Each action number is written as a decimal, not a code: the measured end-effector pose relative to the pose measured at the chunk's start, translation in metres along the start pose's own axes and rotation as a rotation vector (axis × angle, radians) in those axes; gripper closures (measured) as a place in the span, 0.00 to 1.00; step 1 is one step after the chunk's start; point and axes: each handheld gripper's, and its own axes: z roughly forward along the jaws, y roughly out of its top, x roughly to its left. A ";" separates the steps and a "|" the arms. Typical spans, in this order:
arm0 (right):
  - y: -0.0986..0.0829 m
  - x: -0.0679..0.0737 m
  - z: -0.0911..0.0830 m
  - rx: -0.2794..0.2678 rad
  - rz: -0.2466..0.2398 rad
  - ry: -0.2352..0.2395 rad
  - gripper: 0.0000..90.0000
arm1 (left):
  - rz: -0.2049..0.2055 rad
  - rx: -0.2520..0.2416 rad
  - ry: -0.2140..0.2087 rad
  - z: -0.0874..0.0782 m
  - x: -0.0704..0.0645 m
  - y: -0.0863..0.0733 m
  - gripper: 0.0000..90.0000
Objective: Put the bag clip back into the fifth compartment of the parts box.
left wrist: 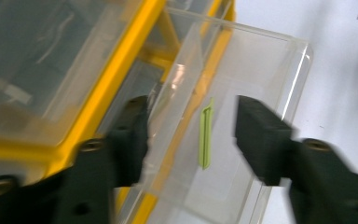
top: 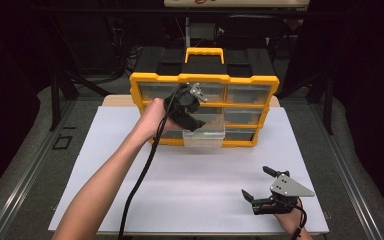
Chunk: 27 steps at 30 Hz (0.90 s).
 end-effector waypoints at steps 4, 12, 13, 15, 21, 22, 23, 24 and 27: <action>0.000 0.000 0.000 -0.001 0.000 0.000 0.00 | -0.013 -0.034 0.028 -0.013 -0.003 -0.009 0.20; 0.000 0.001 0.001 0.004 -0.003 0.001 0.00 | -0.034 -0.079 0.091 -0.037 -0.012 -0.035 0.03; 0.000 0.001 0.001 0.005 -0.005 0.001 0.00 | -0.034 -0.079 0.091 -0.037 -0.012 -0.035 0.02; 0.000 0.001 0.001 0.007 -0.005 0.001 0.00 | -0.036 -0.072 0.104 -0.041 -0.016 -0.046 0.01; 0.000 0.001 0.002 0.009 -0.002 0.000 0.00 | -0.040 -0.049 0.122 -0.046 -0.022 -0.069 0.00; 0.000 0.001 0.002 0.009 -0.003 0.000 0.00 | -0.045 -0.046 0.127 -0.047 -0.023 -0.073 0.00; 0.000 0.001 0.002 0.009 -0.003 0.000 0.00 | -0.045 -0.046 0.127 -0.047 -0.023 -0.073 0.00; 0.000 0.001 0.002 0.009 -0.003 0.000 0.00 | -0.052 -0.044 0.133 -0.048 -0.025 -0.081 0.00; 0.000 0.001 0.002 0.009 -0.005 0.000 0.00 | -0.061 -0.044 0.141 -0.048 -0.027 -0.088 0.00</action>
